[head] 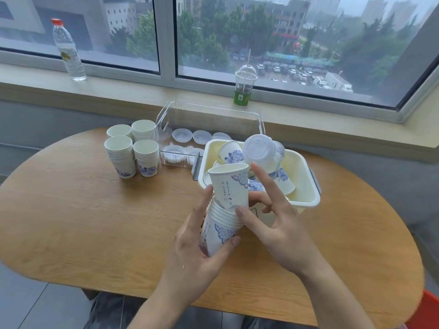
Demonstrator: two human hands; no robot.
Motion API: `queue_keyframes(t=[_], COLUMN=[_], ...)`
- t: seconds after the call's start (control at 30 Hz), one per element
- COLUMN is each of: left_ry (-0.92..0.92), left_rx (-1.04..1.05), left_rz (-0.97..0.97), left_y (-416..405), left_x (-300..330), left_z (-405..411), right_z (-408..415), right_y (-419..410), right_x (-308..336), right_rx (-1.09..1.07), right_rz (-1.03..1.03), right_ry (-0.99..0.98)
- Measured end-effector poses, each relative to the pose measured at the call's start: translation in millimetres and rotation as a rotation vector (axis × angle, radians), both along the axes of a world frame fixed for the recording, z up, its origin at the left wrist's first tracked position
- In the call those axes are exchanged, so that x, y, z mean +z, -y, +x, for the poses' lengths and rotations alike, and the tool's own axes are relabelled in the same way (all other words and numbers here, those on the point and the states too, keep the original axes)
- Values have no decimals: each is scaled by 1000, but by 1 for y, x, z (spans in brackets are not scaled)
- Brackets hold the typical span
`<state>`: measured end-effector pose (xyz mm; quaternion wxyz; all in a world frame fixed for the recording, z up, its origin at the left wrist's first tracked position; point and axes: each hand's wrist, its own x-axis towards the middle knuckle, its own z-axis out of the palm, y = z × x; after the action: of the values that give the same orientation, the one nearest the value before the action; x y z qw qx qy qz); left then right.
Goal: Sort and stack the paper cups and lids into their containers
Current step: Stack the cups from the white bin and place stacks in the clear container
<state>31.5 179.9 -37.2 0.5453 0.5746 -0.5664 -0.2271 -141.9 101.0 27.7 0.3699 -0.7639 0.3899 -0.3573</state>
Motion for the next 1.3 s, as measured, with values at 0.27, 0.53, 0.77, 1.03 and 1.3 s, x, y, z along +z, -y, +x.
queue_keyframes(t=[0.27, 0.53, 0.77, 1.03, 1.3], left_ry=[-61, -131, -182, -181, -98], left_rx=[-17, 19, 62, 78, 51], left_rz=[-3, -17, -48, -40, 7], left_y=[-3, -5, -5, -7, -4], left_x=[-1, -1, 7, 6, -1], left_z=[-1, 2, 10, 13, 14], right_z=[1, 1, 5, 3, -6], right_y=[-1, -3, -11, -8, 42], right_x=[1, -3, -15, -18, -7], right_rx=[-6, -30, 23, 92, -50], right_rz=[-50, -70, -64, -45, -223], right_ry=[-27, -58, -78, -91, -279])
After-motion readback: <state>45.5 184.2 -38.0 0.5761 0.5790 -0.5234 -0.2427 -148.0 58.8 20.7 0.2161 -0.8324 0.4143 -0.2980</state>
